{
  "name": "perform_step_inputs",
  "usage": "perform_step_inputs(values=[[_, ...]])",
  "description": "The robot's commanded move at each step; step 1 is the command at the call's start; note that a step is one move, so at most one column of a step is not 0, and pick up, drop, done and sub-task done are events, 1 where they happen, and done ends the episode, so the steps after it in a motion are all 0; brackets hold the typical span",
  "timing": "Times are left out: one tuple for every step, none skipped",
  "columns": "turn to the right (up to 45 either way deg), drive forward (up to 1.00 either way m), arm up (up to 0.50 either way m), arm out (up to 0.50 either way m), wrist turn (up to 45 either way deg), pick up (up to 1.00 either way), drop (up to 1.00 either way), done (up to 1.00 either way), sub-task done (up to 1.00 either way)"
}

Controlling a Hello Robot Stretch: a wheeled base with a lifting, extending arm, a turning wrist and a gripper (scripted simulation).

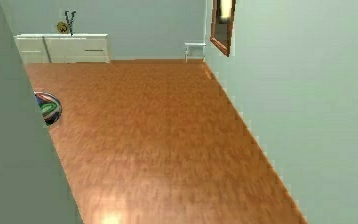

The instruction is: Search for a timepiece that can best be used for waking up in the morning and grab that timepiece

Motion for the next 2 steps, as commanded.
perform_step_inputs(values=[[0.0, 1.00, 0.00, 0.00, 0.0, 0.00, 0.00, 0.00, 0.00], [-12.0, 0.00, 0.00, 0.00, 0.0, 0.00, 0.00, 0.00, 0.00]])
